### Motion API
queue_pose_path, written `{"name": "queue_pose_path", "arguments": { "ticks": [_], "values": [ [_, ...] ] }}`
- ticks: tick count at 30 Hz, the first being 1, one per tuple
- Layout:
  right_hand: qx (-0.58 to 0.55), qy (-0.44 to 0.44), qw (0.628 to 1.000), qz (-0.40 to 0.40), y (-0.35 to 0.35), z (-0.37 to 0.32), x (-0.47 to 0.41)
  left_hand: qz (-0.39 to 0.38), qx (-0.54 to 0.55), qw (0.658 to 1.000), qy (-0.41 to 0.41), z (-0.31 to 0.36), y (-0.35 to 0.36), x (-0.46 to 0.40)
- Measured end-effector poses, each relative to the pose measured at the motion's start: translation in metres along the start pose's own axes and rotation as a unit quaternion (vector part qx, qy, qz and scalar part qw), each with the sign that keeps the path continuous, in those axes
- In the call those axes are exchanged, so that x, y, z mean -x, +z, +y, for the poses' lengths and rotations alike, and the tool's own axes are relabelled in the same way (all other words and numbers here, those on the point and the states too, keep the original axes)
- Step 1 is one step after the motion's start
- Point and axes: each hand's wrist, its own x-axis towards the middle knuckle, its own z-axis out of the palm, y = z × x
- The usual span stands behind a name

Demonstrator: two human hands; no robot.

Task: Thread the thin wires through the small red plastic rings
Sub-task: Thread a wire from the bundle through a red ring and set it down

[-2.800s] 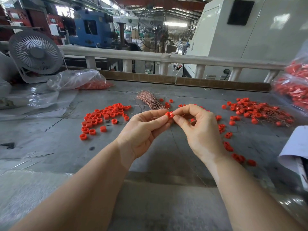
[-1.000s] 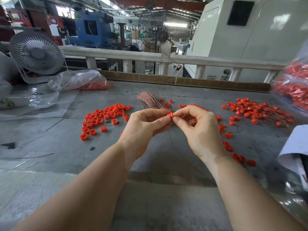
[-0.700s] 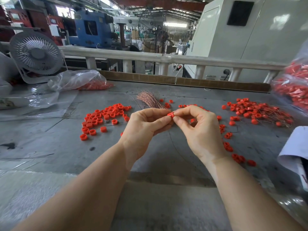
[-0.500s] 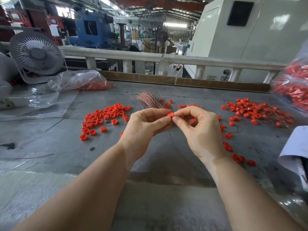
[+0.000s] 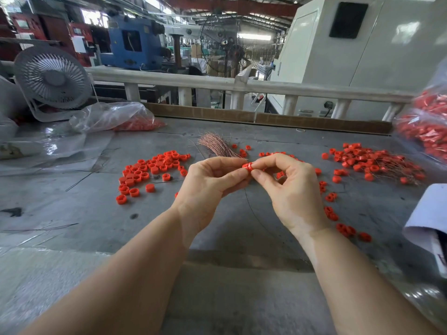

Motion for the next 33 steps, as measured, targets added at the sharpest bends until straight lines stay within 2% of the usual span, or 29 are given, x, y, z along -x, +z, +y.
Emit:
{"name": "queue_pose_path", "arguments": {
  "ticks": [33],
  "values": [
    [0.008,0.005,1.000,-0.004,-0.0002,0.0033,-0.0003,-0.002,0.002,1.000,-0.015,0.0022,0.0011,0.0016]
  ]
}}
